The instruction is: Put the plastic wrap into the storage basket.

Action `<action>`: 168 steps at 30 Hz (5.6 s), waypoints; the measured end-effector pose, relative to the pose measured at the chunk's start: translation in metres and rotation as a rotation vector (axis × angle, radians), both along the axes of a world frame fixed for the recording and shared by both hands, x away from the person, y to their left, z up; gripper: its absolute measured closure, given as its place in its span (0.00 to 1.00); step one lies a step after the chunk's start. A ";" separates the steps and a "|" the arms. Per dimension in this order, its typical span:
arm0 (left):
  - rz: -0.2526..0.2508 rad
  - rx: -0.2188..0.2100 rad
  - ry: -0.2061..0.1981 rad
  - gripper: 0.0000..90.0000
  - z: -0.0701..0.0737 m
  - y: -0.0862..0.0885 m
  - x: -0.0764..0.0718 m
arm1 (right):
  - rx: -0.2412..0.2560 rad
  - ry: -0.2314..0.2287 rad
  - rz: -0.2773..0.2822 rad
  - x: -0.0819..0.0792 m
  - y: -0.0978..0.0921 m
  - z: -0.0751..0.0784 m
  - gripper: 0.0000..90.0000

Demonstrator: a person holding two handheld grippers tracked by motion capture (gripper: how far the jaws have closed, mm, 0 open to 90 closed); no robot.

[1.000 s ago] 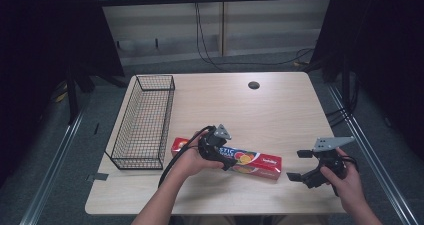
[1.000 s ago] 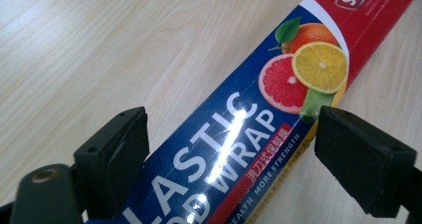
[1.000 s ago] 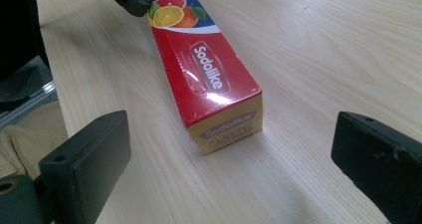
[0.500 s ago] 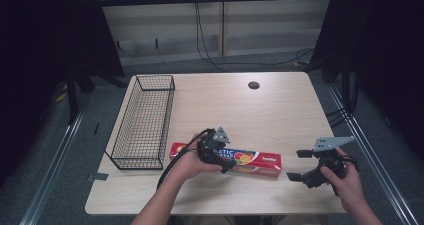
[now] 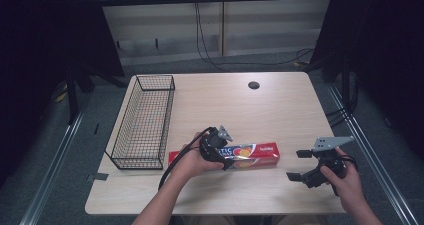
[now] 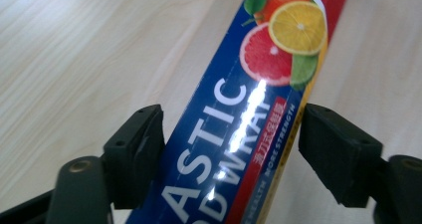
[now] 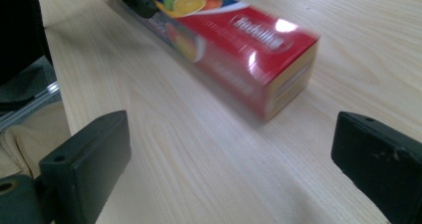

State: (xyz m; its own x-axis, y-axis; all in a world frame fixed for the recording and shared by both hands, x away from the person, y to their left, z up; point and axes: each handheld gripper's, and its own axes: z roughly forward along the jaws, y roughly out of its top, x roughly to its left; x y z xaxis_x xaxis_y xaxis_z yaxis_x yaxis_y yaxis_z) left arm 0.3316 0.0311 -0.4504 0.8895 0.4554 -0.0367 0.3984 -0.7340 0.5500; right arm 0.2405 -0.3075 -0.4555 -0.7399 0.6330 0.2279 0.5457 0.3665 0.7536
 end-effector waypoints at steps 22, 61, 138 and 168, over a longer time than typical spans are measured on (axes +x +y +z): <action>0.026 0.138 0.127 0.43 -0.011 -0.004 0.020 | 0.009 0.000 0.002 0.001 -0.002 0.001 0.03; 0.220 0.152 0.248 0.48 0.020 0.011 0.035 | 0.012 -0.007 0.005 0.001 -0.003 0.002 0.03; 0.499 0.117 0.232 0.48 0.101 0.094 0.058 | 0.008 0.001 0.011 0.003 -0.001 0.001 0.03; 0.608 0.087 0.230 0.48 0.117 0.130 0.061 | -0.017 -0.007 0.017 0.002 0.002 0.001 0.03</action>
